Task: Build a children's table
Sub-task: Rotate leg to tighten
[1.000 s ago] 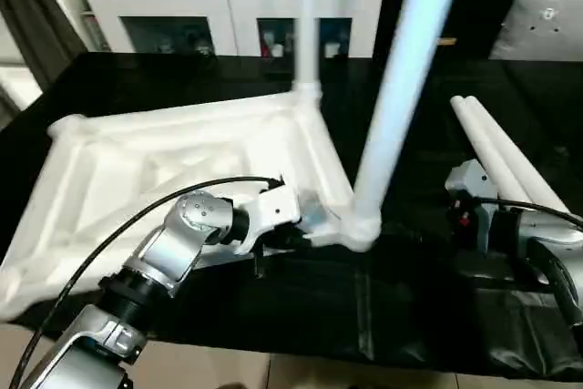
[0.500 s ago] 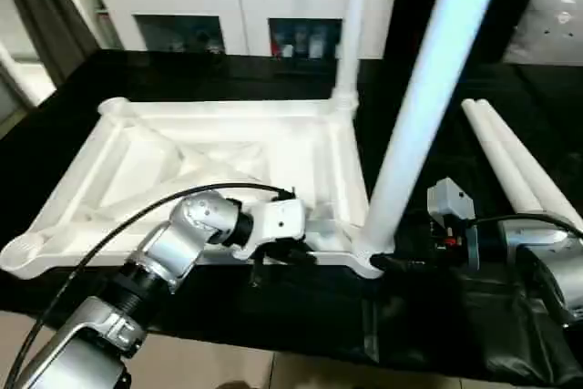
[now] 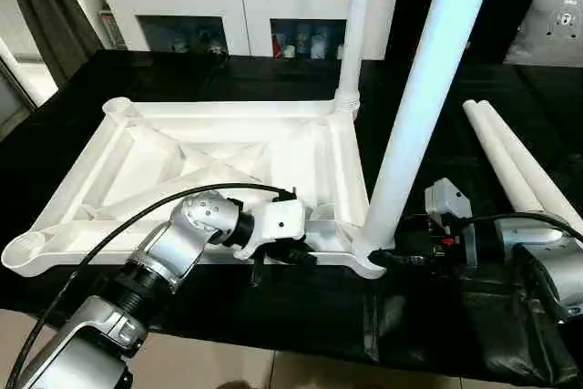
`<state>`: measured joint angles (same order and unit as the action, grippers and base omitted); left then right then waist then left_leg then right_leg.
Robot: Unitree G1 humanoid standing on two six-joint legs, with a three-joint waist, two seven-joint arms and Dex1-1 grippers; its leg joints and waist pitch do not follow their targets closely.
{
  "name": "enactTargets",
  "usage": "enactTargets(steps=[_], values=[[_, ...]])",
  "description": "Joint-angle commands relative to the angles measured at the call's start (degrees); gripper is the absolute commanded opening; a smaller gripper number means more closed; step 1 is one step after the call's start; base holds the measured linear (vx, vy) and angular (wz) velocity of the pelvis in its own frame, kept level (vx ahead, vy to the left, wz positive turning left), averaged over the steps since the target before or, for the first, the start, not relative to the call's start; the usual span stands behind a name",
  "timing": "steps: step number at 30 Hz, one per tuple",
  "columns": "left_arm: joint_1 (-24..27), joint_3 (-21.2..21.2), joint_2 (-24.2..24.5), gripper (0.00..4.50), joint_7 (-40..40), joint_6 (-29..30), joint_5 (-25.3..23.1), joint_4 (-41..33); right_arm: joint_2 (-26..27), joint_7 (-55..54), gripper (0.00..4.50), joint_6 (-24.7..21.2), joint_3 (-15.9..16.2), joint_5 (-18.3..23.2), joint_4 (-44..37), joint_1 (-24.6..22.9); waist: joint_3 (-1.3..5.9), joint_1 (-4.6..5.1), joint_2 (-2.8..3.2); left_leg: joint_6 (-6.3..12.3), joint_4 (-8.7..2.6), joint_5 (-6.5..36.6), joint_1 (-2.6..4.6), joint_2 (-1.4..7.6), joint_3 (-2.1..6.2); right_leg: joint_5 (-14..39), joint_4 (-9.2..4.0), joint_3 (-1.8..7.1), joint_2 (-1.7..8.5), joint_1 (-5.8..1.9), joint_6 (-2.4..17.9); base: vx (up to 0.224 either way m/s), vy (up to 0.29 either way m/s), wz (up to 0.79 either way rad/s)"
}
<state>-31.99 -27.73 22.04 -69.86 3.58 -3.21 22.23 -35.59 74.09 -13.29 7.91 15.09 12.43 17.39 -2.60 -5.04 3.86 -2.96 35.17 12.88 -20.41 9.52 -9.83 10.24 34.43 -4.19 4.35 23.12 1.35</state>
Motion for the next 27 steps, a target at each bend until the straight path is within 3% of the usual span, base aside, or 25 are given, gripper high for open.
enactTargets(steps=[1, 9, 11, 12, 15, 18, 24, 25, 27], values=[[0.43, -1.7, -0.49, 0.0, -1.22, -0.31, -0.7, -0.92, 1.09, 0.55, 2.71, 0.43, 1.61, 0.4, -1.31, -0.33, 3.86, 0.2, -1.17, 7.55, -3.66, 3.18, -0.35, 3.42, 1.04, 10.47, -3.7, 2.61, 4.12, -3.58, 13.05, 0.0, 0.0, 0.0], [1.47, -1.72, -0.55, 0.0, -1.04, 0.23, -0.41, -1.9, 1.53, 0.05, 2.7, 0.43, 2.09, 0.29, -2.78, -2.11, 3.85, 0.24, -0.97, 7.82, -3.65, 3.23, -0.35, 3.43, 1.04, 10.52, -3.76, 2.6, 4.11, -3.51, 12.98, 0.0, 0.0, 0.0], [1.41, -1.66, -0.62, 0.0, -1.04, 0.29, -0.37, -1.81, 2.06, -0.84, 2.7, -1.35, 1.86, 0.65, -2.63, -1.91, 3.84, 0.26, -0.97, 7.73, -3.67, 3.26, -0.36, 3.37, 1.04, 10.79, -3.78, 2.6, 4.08, -3.55, 12.86, 0.0, 0.0, 0.0], [1.38, -1.63, -0.64, 0.0, -1.04, 0.31, -0.36, -1.76, 2.38, -1.18, 3.26, -2.58, 1.56, 1.2, -2.59, -1.72, 3.82, 0.29, -0.96, 7.7, -3.69, 3.37, -0.36, 3.36, 1.03, 11.16, -3.83, 2.59, 4.04, -3.53, 12.73, 0.0, 0.0, 0.0], [1.27, -1.52, -0.74, 0.0, -1.01, 0.38, -0.53, -1.6, 2.61, -0.92, 3.61, -4.7, 1.34, 2.26, -2.87, -1.37, 3.79, 0.29, -0.84, 7.23, -3.77, 4.15, -0.3, 3.37, 1.03, 12.74, -4.04, 2.54, 4.05, -3.51, 12.28, 0.0, 0.0, 0.0], [1.21, -1.52, -0.76, 0.0, -1.03, 0.43, -0.65, -1.57, 2.71, -1.93, 3.87, -2.32, 1.63, 0.59, -2.59, -1.4, 3.9, 0.06, -0.66, 6.83, -3.76, 4.01, -0.07, 3.55, 1.03, 12.1, -3.97, 2.66, 4.08, -3.24, 12.37, 0.0, 0.0, 0.0], [1.14, -1.52, -0.75, 0.0, -1.09, 0.44, -0.74, -1.35, 2.64, -1.79, 3.87, -2.32, 1.79, 0.19, -2.73, -1.6, 3.9, 0.11, -0.73, 7.02, -3.8, 3.81, -0.33, 3.45, 1.09, 10.87, -3.8, 2.64, 4.16, -3.51, 12.51, 0.0, 0.0, 0.0], [1.12, -1.49, -0.74, 0.0, -1.1, 0.44, -0.78, -1.28, 2.58, -1.45, 3.61, -2.89, 1.71, 0.51, -2.92, -1.64, 3.89, 0.12, -0.82, 7.04, -3.78, 3.99, -0.31, 3.4, 1.02, 11.26, -3.91, 2.63, 4.13, -3.49, 12.4, 0.0, 0.0, 0.0], [1.11, -1.44, -0.74, 0.0, -1.14, 0.44, -0.84, -1.21, 2.54, -1.23, 3.51, -3.38, 1.66, 0.9, -3.02, -1.67, 3.88, 0.09, -0.76, 6.91, -3.82, 4.12, -0.25, 3.43, 1.05, 11.85, -3.93, 2.64, 4.14, -3.46, 12.24, 0.0, 0.0, 0.0]])
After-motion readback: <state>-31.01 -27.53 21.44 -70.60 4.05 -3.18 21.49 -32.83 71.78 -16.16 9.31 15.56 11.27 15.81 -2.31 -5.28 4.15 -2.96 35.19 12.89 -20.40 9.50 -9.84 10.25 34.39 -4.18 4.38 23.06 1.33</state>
